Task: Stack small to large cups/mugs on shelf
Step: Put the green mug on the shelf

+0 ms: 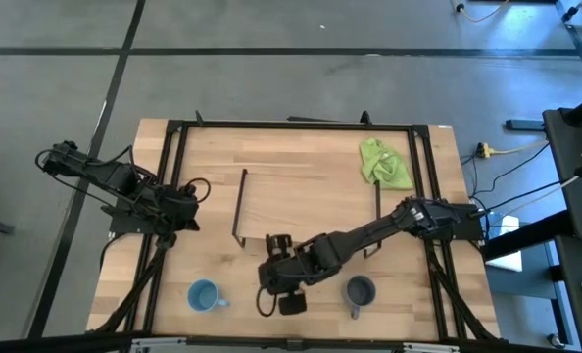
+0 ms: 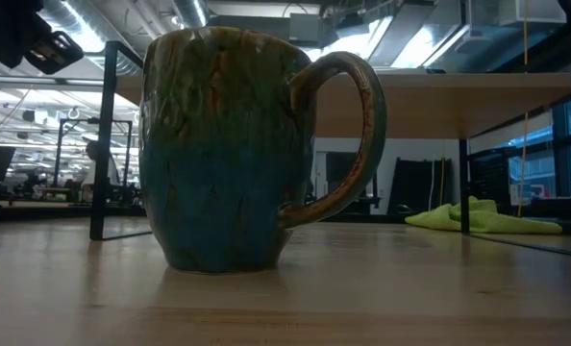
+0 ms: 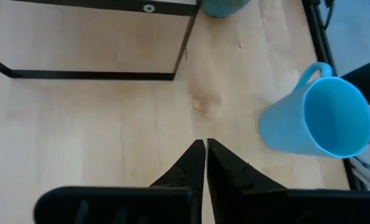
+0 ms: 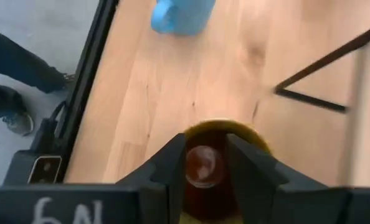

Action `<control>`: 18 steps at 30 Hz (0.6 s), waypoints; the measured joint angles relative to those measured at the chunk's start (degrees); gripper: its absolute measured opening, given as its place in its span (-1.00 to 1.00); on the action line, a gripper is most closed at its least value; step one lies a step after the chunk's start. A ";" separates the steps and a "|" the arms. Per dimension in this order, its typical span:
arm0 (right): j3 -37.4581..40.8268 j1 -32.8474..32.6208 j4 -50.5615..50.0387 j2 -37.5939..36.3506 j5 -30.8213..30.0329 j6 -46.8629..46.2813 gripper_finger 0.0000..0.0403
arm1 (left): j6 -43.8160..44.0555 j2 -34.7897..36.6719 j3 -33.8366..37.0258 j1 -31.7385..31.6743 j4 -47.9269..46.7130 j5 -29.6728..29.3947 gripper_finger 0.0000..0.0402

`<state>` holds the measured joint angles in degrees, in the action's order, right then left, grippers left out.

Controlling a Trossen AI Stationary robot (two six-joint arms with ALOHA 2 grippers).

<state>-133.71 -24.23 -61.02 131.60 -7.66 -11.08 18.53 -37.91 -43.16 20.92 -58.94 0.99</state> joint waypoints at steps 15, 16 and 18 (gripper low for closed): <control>0.02 -2.06 -3.82 1.72 3.26 -9.02 -0.43 | -4.12 0.04 -0.02 0.01 -0.19 -1.03 -0.94; -0.26 -2.46 -4.06 1.72 3.05 -9.69 -0.43 | -4.14 0.04 -0.02 -0.01 -0.19 -1.19 -0.94; -1.03 -3.12 -4.89 1.71 3.09 -10.41 -0.43 | -4.14 0.04 -0.02 0.00 -0.19 -1.55 -0.93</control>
<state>-134.74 -27.35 -65.91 133.31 -4.56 -21.49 14.39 -37.87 -43.18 20.93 -59.13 -0.56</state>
